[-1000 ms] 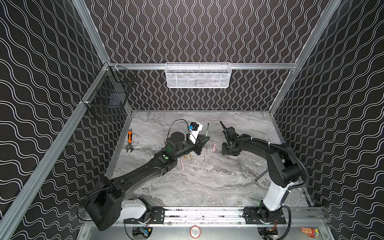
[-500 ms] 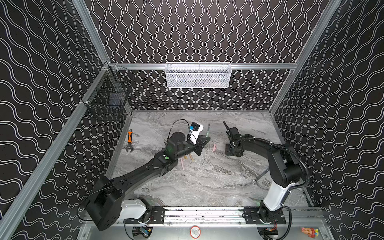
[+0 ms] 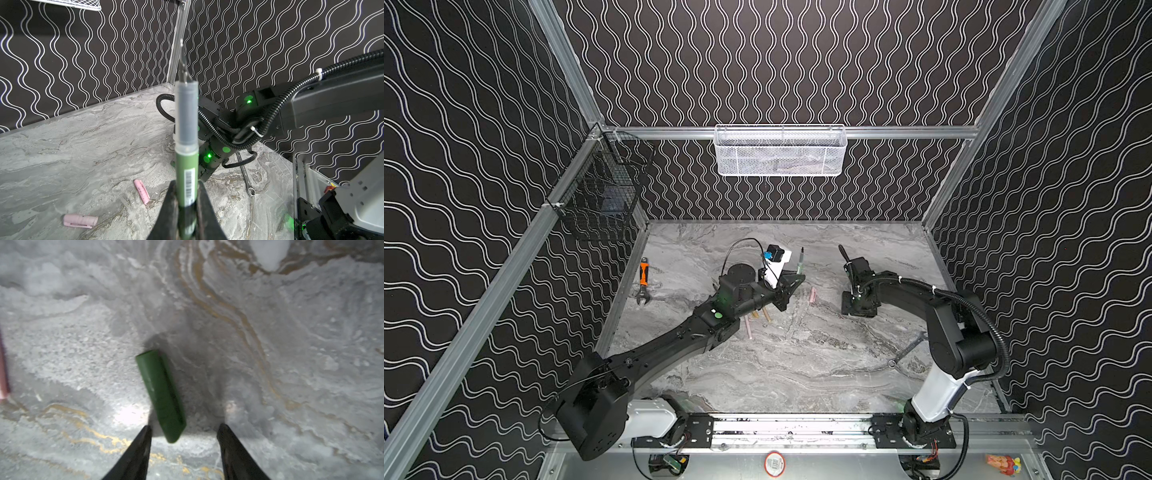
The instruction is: Insert the pens into the pen caps
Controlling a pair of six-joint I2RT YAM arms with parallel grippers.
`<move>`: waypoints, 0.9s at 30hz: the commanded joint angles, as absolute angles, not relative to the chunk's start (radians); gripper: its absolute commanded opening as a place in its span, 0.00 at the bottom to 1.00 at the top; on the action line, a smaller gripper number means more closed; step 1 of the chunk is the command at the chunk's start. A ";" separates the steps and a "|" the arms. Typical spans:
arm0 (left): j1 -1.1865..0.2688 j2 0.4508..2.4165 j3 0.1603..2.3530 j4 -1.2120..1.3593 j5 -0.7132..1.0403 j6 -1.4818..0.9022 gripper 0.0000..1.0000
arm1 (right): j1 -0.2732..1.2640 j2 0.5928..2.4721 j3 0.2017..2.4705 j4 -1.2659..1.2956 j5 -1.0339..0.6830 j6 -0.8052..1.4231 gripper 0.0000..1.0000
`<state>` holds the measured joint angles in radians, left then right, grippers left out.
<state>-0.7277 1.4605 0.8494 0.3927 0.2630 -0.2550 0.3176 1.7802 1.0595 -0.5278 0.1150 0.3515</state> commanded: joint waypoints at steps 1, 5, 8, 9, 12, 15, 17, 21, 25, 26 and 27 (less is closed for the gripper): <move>-0.729 1.462 0.857 0.411 0.259 -0.244 0.08 | 0.306 1.763 1.049 -0.547 0.114 0.359 0.55; -0.731 1.462 0.858 0.411 0.260 -0.245 0.08 | 0.281 1.757 1.028 -0.537 0.098 0.362 0.55; -0.733 1.459 0.856 0.411 0.251 -0.244 0.07 | 0.269 1.774 1.049 -0.548 0.111 0.357 0.54; -0.733 1.459 0.852 0.416 0.249 -0.243 0.08 | 0.267 1.773 1.053 -0.546 0.119 0.357 0.54; -0.734 1.461 0.858 0.411 0.253 -0.245 0.07 | 0.240 1.787 1.075 -0.536 0.110 0.361 0.54; -0.734 1.463 0.855 0.415 0.249 -0.247 0.07 | 0.235 1.813 1.104 -0.528 0.096 0.358 0.54; -0.734 1.460 0.857 0.410 0.249 -0.244 0.07 | 0.233 1.837 1.120 -0.521 0.087 0.357 0.54; -0.735 1.459 0.854 0.412 0.245 -0.243 0.07 | 0.229 1.872 1.145 -0.513 0.077 0.361 0.54; -0.735 1.457 0.854 0.408 0.239 -0.238 0.07 | 0.229 1.891 1.181 -0.507 0.072 0.363 0.53; -0.736 1.457 0.853 0.410 0.238 -0.238 0.07 | 0.229 1.917 1.193 -0.511 0.070 0.362 0.53; -0.735 1.457 0.853 0.411 0.236 -0.239 0.07 | 0.229 1.920 1.201 -0.512 0.065 0.359 0.52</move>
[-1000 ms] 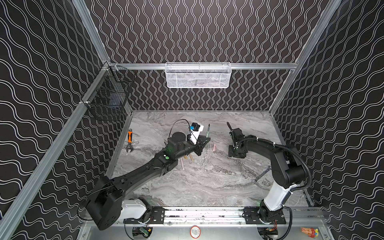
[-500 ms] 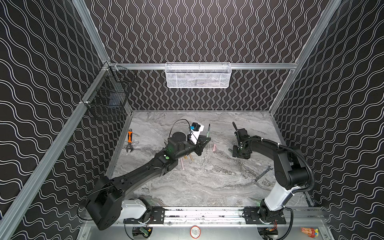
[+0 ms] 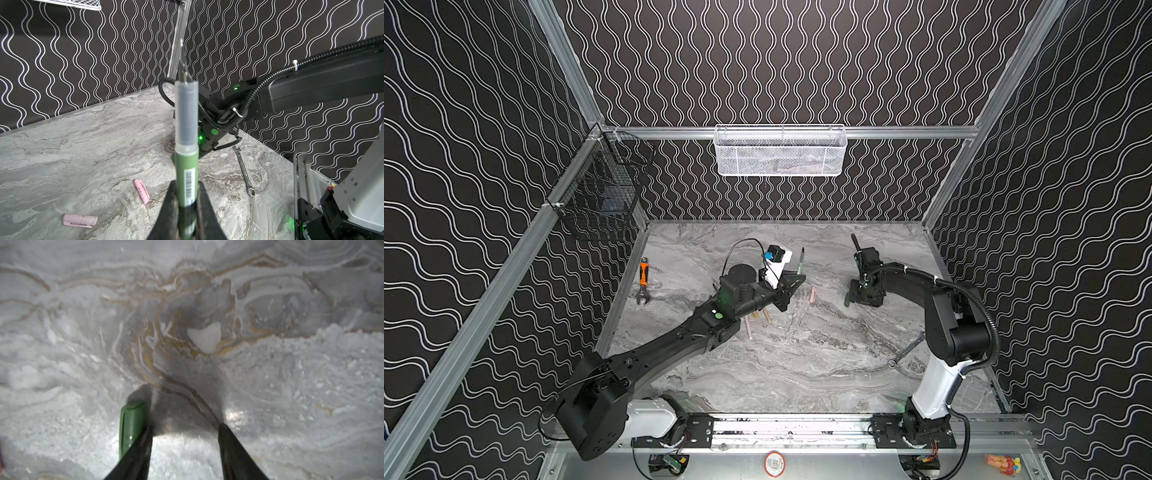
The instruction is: Insert the pens into the pen caps
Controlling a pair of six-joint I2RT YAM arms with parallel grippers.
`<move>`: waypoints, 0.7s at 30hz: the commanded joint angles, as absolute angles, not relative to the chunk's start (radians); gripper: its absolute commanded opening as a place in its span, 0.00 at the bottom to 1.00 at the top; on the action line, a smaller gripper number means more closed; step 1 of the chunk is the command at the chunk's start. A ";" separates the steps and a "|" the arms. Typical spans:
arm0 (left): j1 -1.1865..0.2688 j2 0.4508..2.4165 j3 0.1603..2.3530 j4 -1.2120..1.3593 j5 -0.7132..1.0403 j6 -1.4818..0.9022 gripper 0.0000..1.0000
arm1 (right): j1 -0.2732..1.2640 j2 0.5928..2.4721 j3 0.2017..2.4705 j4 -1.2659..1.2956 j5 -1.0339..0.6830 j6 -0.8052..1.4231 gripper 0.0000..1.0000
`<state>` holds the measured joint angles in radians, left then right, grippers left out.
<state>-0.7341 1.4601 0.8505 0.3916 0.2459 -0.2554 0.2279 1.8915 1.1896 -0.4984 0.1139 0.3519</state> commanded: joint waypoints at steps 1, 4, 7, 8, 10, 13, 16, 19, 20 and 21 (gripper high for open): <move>-0.735 1.459 0.854 0.411 0.237 -0.239 0.07 | 0.227 1.915 1.206 -0.515 0.059 0.361 0.52; -0.735 1.461 0.856 0.405 0.235 -0.238 0.07 | 0.227 1.860 1.191 -0.523 0.047 0.365 0.50; -0.735 1.458 0.860 0.400 0.239 -0.238 0.07 | 0.220 1.809 1.170 -0.532 0.053 0.365 0.49; -0.735 1.457 0.859 0.400 0.238 -0.238 0.07 | 0.218 1.795 1.166 -0.531 0.044 0.366 0.49; -0.735 1.457 0.854 0.406 0.235 -0.239 0.07 | 0.212 1.772 1.168 -0.534 0.004 0.365 0.47; -0.735 1.461 0.863 0.399 0.248 -0.245 0.07 | 0.207 1.767 1.178 -0.518 -0.049 0.355 0.45; -0.735 1.459 0.862 0.399 0.248 -0.244 0.07 | 0.205 1.797 1.201 -0.525 -0.113 0.340 0.39; -0.736 1.455 0.862 0.396 0.249 -0.245 0.07 | 0.203 1.819 1.206 -0.513 -0.113 0.343 0.35; -0.736 1.454 0.861 0.398 0.248 -0.245 0.07 | 0.204 1.827 1.210 -0.515 -0.108 0.343 0.35; -0.737 1.456 0.859 0.401 0.248 -0.245 0.07 | 0.204 1.836 1.213 -0.520 -0.100 0.341 0.35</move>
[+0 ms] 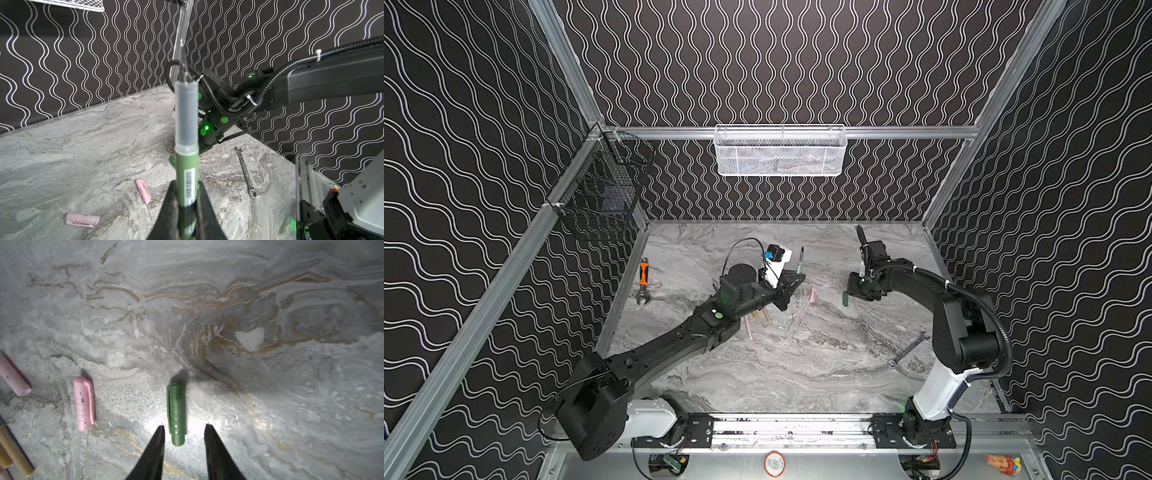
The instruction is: Insert the pens into the pen caps
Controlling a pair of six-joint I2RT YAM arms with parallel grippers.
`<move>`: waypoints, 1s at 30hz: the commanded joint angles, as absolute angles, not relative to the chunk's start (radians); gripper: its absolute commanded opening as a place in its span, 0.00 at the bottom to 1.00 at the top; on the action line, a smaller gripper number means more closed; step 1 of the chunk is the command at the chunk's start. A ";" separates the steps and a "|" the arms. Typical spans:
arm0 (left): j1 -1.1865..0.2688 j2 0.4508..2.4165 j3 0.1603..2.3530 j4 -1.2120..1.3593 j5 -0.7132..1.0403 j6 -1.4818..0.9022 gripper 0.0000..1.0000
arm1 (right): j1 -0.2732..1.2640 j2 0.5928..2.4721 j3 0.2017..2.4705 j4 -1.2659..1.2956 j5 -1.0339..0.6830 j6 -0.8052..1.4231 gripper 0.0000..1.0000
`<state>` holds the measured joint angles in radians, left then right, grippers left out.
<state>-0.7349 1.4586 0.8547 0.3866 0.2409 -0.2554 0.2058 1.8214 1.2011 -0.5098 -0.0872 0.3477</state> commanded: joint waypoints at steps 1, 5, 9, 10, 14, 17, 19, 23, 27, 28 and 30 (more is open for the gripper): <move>-0.738 1.458 0.860 0.403 0.250 -0.247 0.07 | 0.204 1.847 1.216 -0.521 -0.089 0.338 0.35; -0.740 1.465 0.867 0.396 0.259 -0.252 0.07 | 0.205 1.874 1.224 -0.523 -0.063 0.337 0.34; -0.744 1.466 0.867 0.395 0.259 -0.248 0.07 | 0.206 1.888 1.220 -0.514 -0.055 0.339 0.33; -0.744 1.466 0.867 0.394 0.258 -0.248 0.07 | 0.207 1.891 1.220 -0.513 -0.054 0.341 0.33; -0.745 1.466 0.867 0.395 0.260 -0.248 0.07 | 0.210 1.891 1.221 -0.511 -0.041 0.338 0.32; -0.746 1.464 0.866 0.393 0.258 -0.247 0.08 | 0.213 1.921 1.233 -0.516 -0.039 0.339 0.31; -0.746 1.463 0.867 0.391 0.256 -0.244 0.07 | 0.219 1.928 1.239 -0.518 -0.028 0.342 0.31; -0.747 1.456 0.867 0.387 0.252 -0.240 0.07 | 0.231 1.945 1.246 -0.528 -0.015 0.345 0.30; -0.748 1.449 0.866 0.386 0.249 -0.238 0.07 | 0.235 1.950 1.241 -0.525 -0.002 0.355 0.28; -0.749 1.448 0.865 0.388 0.248 -0.238 0.07 | 0.237 1.950 1.241 -0.526 0.001 0.356 0.28; -0.749 1.449 0.866 0.387 0.249 -0.238 0.07 | 0.239 1.948 1.242 -0.527 0.008 0.354 0.27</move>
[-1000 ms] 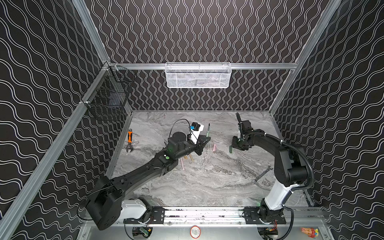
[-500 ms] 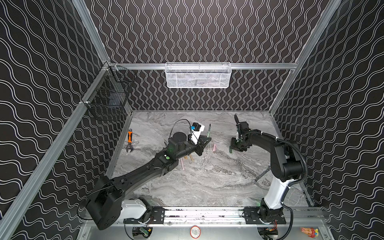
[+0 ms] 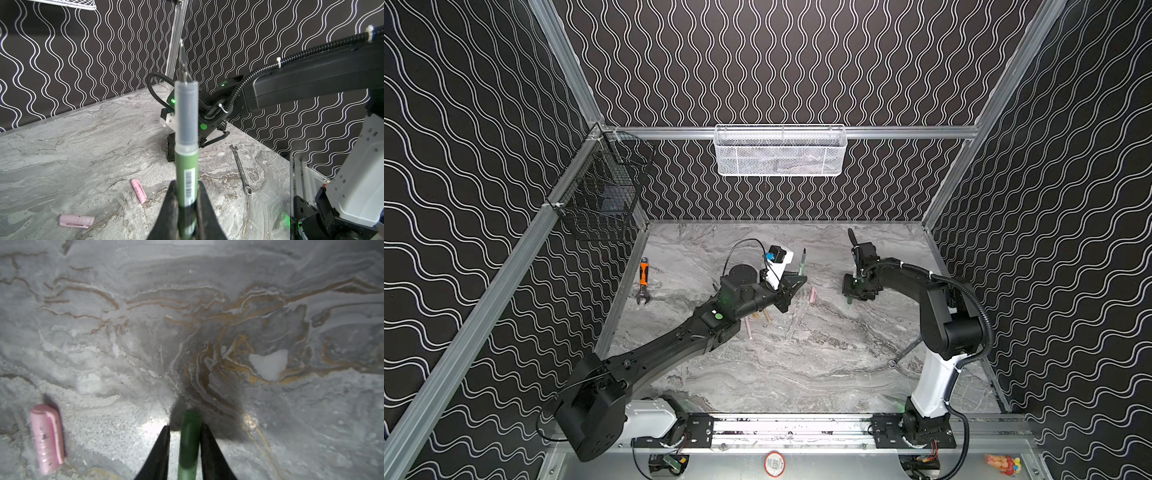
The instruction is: Insert the pens into the pen caps
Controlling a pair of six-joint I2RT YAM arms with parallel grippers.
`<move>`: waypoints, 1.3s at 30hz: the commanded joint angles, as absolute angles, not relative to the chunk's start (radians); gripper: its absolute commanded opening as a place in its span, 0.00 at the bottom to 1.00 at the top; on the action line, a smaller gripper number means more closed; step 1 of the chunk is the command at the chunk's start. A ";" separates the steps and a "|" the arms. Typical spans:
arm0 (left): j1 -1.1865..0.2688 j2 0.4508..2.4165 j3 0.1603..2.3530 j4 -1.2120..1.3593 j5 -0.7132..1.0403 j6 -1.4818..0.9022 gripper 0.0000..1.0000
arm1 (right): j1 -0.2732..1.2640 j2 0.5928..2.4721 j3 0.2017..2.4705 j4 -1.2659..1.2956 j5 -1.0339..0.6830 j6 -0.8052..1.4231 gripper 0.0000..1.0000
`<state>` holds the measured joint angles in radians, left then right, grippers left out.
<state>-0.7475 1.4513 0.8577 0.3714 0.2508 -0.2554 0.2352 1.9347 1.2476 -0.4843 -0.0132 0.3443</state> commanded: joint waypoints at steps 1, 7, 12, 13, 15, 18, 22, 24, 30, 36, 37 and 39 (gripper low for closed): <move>-0.749 1.451 0.869 0.382 0.251 -0.238 0.07 | 0.239 1.945 1.240 -0.525 0.012 0.357 0.27; -0.750 1.451 0.868 0.384 0.252 -0.240 0.07 | 0.239 1.945 1.243 -0.526 0.024 0.359 0.26; -0.751 1.453 0.870 0.382 0.253 -0.239 0.07 | 0.239 1.955 1.247 -0.529 0.042 0.357 0.22; -0.750 1.453 0.871 0.380 0.253 -0.239 0.07 | 0.239 1.955 1.248 -0.530 0.047 0.359 0.21; -0.752 1.453 0.867 0.386 0.249 -0.236 0.07 | 0.239 1.945 1.241 -0.523 0.040 0.357 0.20; -0.752 1.454 0.865 0.387 0.253 -0.232 0.07 | 0.239 1.906 1.228 -0.498 0.029 0.357 0.19; -0.752 1.455 0.856 0.403 0.248 -0.226 0.07 | 0.241 1.815 1.196 -0.443 -0.016 0.355 0.18; -0.752 1.454 0.856 0.404 0.250 -0.221 0.07 | 0.246 1.764 1.173 -0.402 -0.032 0.356 0.17; -0.752 1.446 0.827 0.448 0.239 -0.202 0.07 | 0.294 1.561 1.069 -0.218 -0.064 0.344 0.16; -0.752 1.429 0.811 0.466 0.224 -0.184 0.07 | 0.406 1.323 0.946 0.033 0.014 0.301 0.16; -0.754 1.426 0.805 0.473 0.220 -0.185 0.07 | 0.419 1.290 0.925 0.084 0.018 0.303 0.16; -0.753 1.420 0.799 0.488 0.216 -0.184 0.07 | 0.431 1.236 0.899 0.157 0.024 0.301 0.16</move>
